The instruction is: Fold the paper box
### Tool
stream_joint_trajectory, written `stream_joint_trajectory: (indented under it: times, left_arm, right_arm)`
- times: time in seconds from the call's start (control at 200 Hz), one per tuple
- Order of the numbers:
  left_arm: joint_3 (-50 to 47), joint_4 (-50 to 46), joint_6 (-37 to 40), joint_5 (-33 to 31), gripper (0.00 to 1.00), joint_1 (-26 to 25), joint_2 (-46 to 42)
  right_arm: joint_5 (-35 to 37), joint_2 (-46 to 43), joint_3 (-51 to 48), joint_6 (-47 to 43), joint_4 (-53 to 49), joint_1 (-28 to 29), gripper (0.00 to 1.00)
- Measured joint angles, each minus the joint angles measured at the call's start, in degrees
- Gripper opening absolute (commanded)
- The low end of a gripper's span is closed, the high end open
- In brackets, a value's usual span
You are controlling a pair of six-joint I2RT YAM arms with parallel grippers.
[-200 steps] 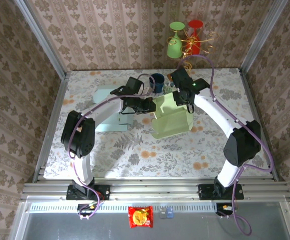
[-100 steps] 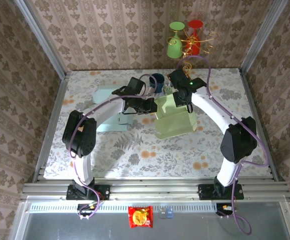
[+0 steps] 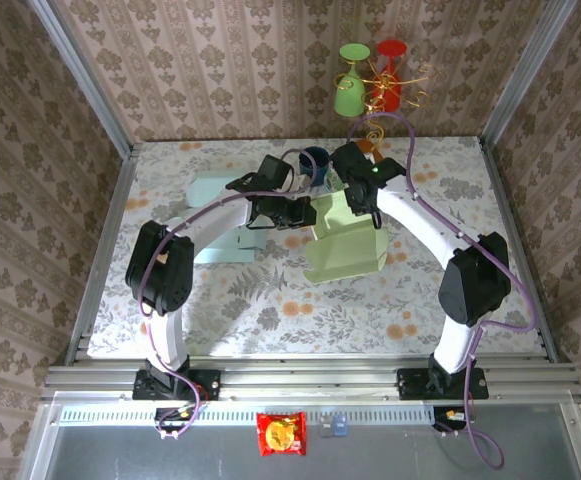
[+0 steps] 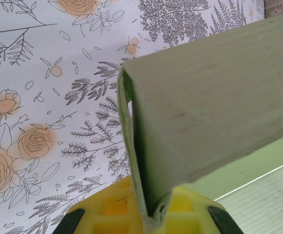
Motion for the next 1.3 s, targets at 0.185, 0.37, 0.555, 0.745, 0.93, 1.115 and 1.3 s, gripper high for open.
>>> stream_joint_trajectory:
  times: [0.185,0.37,0.555,0.745,0.93,1.115,1.3]
  left_arm:
    - [0.87,-0.22,0.00,0.04,0.00,-0.11,0.09]
    - [1.77,-0.85,-0.02,-0.09,0.00,-0.79,0.26]
    - [2.34,-1.20,-0.50,-1.09,0.00,-1.44,0.63]
    - [2.27,-1.20,-1.60,-2.10,0.00,-1.55,0.68]
    - [-1.14,1.79,-2.45,-2.58,0.00,-1.92,0.70]
    - [-5.81,5.68,-2.84,-3.48,0.00,-2.95,1.38]
    - [-10.93,11.85,-3.30,-4.61,0.01,-3.93,2.14]
  right_arm:
    - [0.33,0.02,-0.13,0.57,-0.13,-0.20,0.04]
    - [3.78,0.66,0.11,2.10,-1.53,0.31,0.00]
    - [8.35,0.98,0.13,3.32,-2.43,1.95,0.00]
    - [8.35,0.79,-0.61,3.74,-2.05,2.34,0.00]
    - [6.25,-1.27,-6.23,6.88,0.63,2.56,0.00]
    - [4.42,-2.71,-13.70,10.75,4.48,3.17,0.00]
    - [3.15,-3.28,-18.23,13.79,6.93,3.87,0.00]
